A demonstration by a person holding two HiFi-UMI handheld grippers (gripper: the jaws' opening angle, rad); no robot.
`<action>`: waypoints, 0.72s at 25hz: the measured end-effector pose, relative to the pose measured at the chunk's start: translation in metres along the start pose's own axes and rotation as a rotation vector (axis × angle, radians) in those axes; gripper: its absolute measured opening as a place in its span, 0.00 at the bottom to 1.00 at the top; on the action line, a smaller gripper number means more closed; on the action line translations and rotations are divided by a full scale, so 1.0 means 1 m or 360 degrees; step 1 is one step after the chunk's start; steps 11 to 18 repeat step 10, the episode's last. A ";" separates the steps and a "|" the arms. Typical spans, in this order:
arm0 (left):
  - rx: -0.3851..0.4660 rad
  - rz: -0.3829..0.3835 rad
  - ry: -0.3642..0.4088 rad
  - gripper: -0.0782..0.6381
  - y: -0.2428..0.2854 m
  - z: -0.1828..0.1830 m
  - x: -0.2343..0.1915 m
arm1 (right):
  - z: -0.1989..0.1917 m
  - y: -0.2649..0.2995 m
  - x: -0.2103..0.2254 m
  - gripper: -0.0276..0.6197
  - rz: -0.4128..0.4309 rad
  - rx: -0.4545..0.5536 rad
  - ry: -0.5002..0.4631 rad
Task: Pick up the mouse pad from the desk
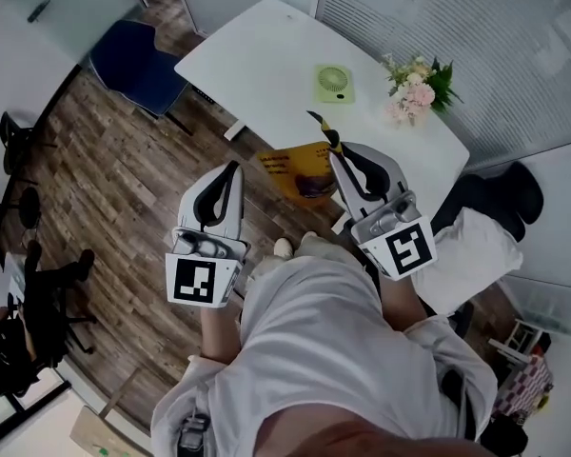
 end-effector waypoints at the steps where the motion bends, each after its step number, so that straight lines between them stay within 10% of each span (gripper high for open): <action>1: -0.0006 -0.0003 0.0008 0.10 0.001 0.000 0.000 | 0.000 -0.001 0.000 0.09 -0.0005 0.0003 0.0015; 18: 0.0030 -0.0080 0.0042 0.10 0.022 0.006 0.019 | 0.005 -0.009 0.009 0.09 0.0044 0.0094 0.0036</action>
Point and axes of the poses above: the fingertips, and each gripper's own axes: y forward along the fingers, x to its right, z out of its top, the point moved 5 cm from there along -y, backward along the fingers, and after that the axes turned 6 degrees about y, right-handed, at the moved point
